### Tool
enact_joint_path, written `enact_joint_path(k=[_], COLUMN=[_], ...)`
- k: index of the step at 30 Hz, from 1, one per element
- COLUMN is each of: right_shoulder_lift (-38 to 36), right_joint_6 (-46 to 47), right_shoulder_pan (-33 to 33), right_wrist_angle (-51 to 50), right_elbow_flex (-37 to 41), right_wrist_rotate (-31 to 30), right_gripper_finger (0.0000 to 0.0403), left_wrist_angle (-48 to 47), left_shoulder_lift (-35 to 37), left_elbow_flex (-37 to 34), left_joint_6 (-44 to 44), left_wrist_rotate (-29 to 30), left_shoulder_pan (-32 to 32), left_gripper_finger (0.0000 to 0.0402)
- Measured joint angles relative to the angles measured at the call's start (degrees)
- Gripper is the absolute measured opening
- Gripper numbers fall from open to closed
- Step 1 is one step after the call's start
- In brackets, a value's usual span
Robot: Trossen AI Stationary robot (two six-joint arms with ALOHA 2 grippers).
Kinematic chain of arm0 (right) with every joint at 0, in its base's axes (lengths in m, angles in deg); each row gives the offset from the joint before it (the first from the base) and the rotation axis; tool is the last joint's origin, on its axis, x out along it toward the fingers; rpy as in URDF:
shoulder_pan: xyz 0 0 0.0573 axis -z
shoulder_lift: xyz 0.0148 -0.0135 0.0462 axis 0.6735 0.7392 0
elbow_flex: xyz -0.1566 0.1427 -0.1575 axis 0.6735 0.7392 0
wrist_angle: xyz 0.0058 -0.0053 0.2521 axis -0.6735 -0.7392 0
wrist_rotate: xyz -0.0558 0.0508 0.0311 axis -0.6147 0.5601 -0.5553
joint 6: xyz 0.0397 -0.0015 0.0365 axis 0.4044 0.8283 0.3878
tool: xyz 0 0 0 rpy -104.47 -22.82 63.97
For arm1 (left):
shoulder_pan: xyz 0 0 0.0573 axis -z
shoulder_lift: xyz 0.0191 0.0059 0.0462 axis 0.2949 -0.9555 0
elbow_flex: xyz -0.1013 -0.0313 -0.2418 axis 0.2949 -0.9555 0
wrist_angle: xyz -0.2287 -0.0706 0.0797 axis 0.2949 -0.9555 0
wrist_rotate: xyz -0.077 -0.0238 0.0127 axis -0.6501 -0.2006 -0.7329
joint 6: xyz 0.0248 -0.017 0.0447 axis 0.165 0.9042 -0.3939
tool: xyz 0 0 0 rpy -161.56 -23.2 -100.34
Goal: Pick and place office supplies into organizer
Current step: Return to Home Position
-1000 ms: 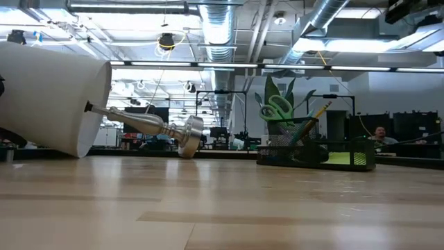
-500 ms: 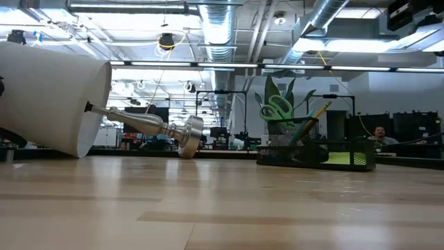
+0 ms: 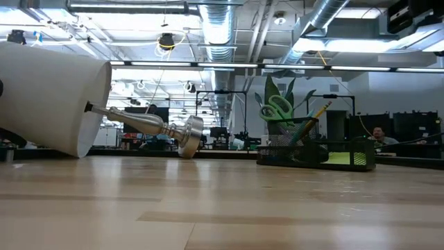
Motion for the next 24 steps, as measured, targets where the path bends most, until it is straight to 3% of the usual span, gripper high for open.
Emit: enact_joint_path(k=[8, 13, 24], right_shoulder_lift=[0.0, 0.0, 0.0], right_joint_6=[0.1, 0.1, 2.1], right_shoulder_pan=[0.0, 0.0, 0.0], right_wrist_angle=[-0.3, -0.3, -0.3], right_elbow_flex=[0.0, 0.0, 0.0], right_wrist_rotate=[0.0, 0.0, 0.0], right_gripper_finger=[0.0048, 0.0048, 0.0048], left_wrist_angle=[19.6, 28.8, 31.6], left_shoulder_lift=[13.8, 21.4, 30.3], left_elbow_flex=[-23.0, -33.8, -43.7], left_joint_6=[3.1, 5.6, 9.8], left_wrist_rotate=[-2.4, -3.1, -10.2], left_shoulder_pan=[0.0, 0.0, 0.0], left_gripper_finger=[0.0176, 0.0176, 0.0176])
